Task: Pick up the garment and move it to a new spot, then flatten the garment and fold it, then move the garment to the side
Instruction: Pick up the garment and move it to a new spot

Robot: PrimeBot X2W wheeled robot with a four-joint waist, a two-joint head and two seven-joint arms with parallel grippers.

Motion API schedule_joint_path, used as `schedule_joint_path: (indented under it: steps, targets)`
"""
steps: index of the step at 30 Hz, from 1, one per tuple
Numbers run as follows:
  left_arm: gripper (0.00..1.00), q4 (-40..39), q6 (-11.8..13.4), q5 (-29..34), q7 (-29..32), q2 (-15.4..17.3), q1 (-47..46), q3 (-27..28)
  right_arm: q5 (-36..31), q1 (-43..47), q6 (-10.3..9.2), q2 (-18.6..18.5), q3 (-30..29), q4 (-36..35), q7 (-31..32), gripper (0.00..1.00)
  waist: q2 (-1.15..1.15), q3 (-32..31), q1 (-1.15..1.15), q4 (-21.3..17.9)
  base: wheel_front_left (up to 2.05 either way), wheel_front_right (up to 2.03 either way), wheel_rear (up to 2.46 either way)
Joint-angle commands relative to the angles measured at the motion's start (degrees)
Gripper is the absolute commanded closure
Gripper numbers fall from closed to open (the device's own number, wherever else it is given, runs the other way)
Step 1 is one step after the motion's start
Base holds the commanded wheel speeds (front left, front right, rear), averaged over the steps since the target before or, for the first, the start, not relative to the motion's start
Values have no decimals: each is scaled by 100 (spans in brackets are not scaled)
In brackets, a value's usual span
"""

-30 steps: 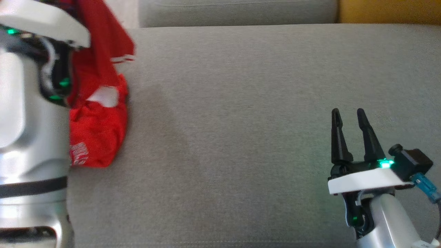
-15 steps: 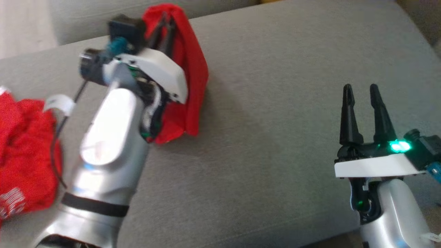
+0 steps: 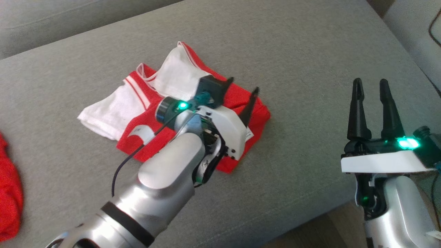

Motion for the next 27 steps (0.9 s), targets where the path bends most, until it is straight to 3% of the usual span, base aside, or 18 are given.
schedule_joint_path:
  steps: [1, 6, 12, 18, 23, 27]
  targets:
    - [0, -63, 133, -132, -209, 97, -389, 152, 21, -134, 12, -30, 85, -189, -36, 0, 0, -22, 0, 151, 0, 0, 0]
    - [0, 278, 340, -345, -868, 128, -581, 472, -49, -45, 12, -30, 55, -120, -36, 0, 0, -175, 0, 581, 0, 0, 0]
    - [0, 385, 400, -419, -1326, 736, -313, 1060, -270, 149, 12, -30, -20, 19, -36, 0, 0, -469, 0, 1256, 0, 0, 0]
    - [0, -159, 441, -318, -1386, 1395, 742, 1623, -464, 381, 12, -30, -17, 229, -36, 0, 0, -722, 0, 1869, 0, 0, 0]
    - [0, -761, 483, -149, -1389, 1573, 1805, 2112, -541, 504, 12, -30, 11, 388, -36, 0, 0, -837, 0, 2143, 0, 0, 0]
    - [0, -1171, 498, 54, -1389, 1452, 2684, 2564, -709, 562, 12, -30, 19, 520, -25, 0, 0, -897, 0, 2348, 0, 0, 0]
